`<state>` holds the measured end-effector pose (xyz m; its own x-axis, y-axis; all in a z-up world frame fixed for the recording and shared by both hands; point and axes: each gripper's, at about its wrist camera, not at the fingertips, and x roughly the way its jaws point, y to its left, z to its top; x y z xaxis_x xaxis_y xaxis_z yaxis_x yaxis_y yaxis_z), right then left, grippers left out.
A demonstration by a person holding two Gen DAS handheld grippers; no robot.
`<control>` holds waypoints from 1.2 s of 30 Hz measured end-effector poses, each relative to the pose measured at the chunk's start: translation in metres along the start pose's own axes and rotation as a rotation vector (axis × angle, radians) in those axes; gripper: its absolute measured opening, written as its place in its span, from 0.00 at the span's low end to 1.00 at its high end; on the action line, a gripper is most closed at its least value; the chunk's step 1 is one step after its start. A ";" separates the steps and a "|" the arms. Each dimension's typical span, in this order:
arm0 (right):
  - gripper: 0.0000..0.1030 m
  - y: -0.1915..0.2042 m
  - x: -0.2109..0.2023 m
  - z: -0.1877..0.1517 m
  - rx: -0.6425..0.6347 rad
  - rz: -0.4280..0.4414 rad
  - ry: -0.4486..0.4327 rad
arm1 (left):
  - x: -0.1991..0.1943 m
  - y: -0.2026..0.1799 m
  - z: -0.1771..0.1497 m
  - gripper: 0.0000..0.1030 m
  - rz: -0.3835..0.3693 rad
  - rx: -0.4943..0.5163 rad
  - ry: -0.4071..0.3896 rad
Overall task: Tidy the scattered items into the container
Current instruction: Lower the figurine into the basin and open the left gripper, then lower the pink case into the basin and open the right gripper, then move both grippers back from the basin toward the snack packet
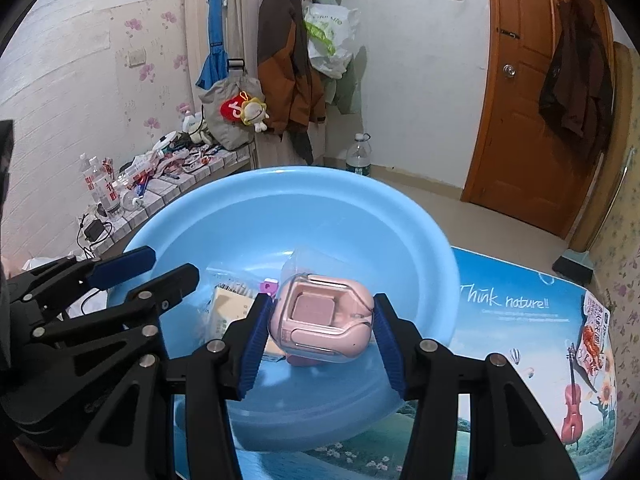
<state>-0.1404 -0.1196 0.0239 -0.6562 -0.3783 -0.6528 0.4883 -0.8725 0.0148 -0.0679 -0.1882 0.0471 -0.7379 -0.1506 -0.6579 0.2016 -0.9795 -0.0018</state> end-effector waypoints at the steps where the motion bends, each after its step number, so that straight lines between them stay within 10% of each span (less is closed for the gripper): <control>1: 0.51 0.000 0.001 0.001 -0.002 0.002 0.004 | 0.000 0.001 0.000 0.40 0.002 0.000 0.000; 36: 0.62 -0.003 0.013 0.003 -0.022 0.003 0.052 | 0.001 0.006 0.000 0.41 0.014 -0.019 0.006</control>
<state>-0.1524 -0.1231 0.0176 -0.6247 -0.3637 -0.6910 0.5032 -0.8642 0.0000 -0.0672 -0.1941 0.0463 -0.7309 -0.1638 -0.6625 0.2246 -0.9744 -0.0069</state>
